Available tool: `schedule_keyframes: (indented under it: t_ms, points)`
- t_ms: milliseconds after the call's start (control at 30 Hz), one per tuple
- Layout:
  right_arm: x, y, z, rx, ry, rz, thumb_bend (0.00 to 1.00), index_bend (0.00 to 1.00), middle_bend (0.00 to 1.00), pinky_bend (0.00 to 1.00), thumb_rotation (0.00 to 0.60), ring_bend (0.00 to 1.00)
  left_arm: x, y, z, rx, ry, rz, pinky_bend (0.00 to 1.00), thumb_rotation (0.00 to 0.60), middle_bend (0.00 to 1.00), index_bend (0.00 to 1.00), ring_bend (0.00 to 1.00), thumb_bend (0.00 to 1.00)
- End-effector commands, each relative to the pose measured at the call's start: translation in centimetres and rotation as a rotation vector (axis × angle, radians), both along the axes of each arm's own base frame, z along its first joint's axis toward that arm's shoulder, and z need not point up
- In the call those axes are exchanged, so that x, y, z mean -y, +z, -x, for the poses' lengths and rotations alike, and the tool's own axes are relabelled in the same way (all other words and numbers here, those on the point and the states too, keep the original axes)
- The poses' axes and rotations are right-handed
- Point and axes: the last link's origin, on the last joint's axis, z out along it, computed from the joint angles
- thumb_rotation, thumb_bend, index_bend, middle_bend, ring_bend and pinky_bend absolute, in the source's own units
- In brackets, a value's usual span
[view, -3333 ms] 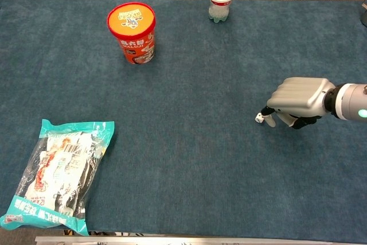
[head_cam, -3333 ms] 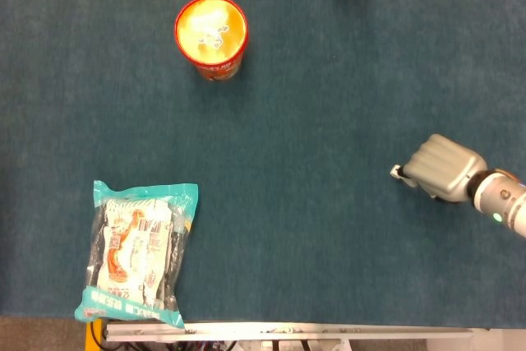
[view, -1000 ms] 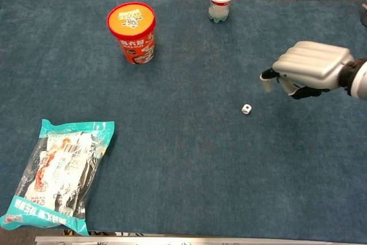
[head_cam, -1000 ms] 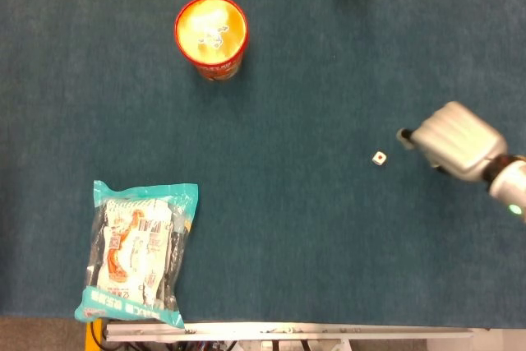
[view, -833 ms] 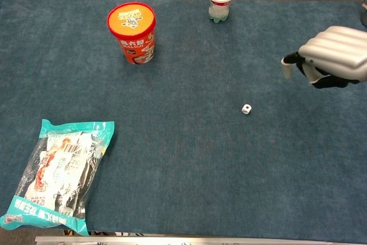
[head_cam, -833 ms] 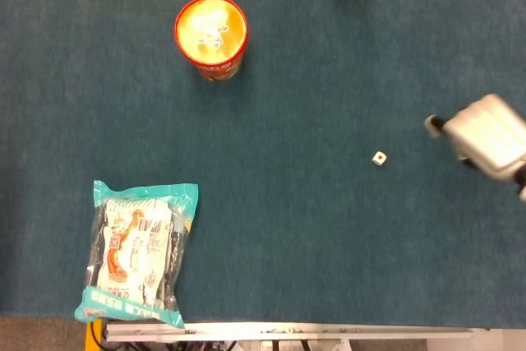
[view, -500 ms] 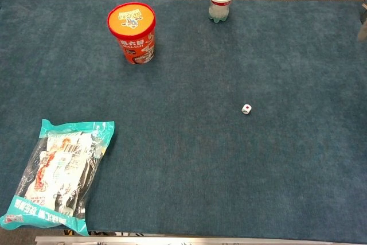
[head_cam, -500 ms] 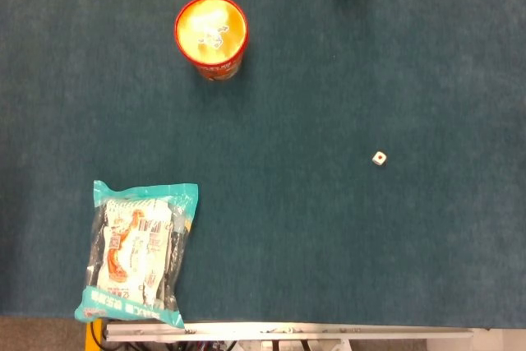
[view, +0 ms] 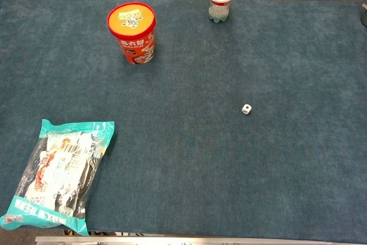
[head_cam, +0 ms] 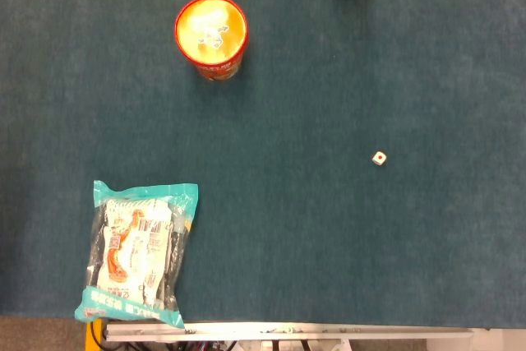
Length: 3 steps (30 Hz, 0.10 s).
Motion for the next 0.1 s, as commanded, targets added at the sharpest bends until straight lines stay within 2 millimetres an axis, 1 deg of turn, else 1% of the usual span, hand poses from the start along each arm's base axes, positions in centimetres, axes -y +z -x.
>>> schedule_keyframes:
  t_ms: [33, 100]
  points:
    - [-0.26, 1.35, 0.4, 0.011, -0.003, 0.064, 0.56, 0.42, 0.45, 0.49, 0.6, 0.35, -0.1, -0.07, 0.14, 0.004, 0.008, 0.009, 0.36, 0.6, 0.29, 0.38, 0.21, 0.38]
    - [-0.41, 1.71, 0.59, 0.018, -0.013, 0.075, 0.56, 0.42, 0.45, 0.49, 0.6, 0.35, -0.23, -0.12, 0.17, 0.002, 0.009, 0.011, 0.36, 0.6, 0.29, 0.38, 0.21, 0.38]
